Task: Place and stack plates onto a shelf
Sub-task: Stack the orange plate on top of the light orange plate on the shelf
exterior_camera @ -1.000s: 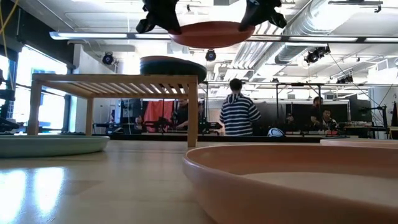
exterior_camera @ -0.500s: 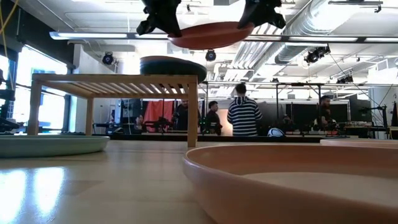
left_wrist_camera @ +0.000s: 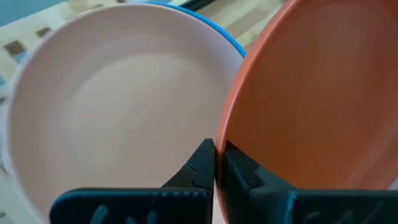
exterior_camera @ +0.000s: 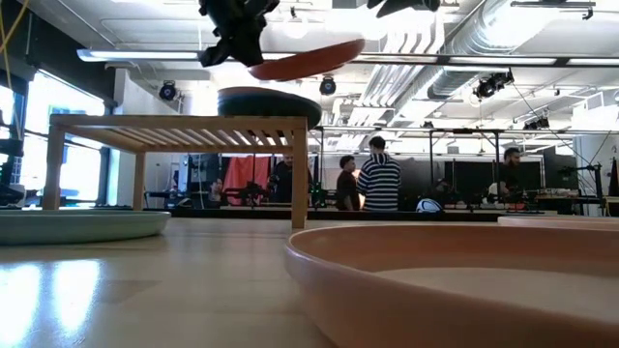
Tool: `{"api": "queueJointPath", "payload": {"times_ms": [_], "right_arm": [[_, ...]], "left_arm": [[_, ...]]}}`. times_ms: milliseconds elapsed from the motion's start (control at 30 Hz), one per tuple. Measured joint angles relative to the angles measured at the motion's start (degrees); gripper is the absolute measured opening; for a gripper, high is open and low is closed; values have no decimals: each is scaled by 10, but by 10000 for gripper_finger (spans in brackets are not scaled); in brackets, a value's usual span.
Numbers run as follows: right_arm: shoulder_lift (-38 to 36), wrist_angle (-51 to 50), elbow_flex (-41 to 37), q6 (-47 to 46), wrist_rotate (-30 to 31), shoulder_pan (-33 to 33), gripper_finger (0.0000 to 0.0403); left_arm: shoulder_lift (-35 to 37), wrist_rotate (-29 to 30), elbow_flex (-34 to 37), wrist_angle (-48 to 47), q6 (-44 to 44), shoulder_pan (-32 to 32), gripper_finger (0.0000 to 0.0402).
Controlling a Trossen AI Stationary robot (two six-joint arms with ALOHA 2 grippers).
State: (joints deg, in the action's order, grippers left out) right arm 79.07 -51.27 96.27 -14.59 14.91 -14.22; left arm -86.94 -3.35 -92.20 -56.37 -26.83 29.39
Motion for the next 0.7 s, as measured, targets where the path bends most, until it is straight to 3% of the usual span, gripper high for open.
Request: {"api": "queueJointPath", "payload": {"times_ms": [200,700], "right_arm": [[0,-1,24,36,2,-13,131],[4,-67,23,89,1,-46,131]], "left_arm": [[0,-54,-10,-9,-42,51,1],[1,-56,-111,-117,-115,159,1]]}}
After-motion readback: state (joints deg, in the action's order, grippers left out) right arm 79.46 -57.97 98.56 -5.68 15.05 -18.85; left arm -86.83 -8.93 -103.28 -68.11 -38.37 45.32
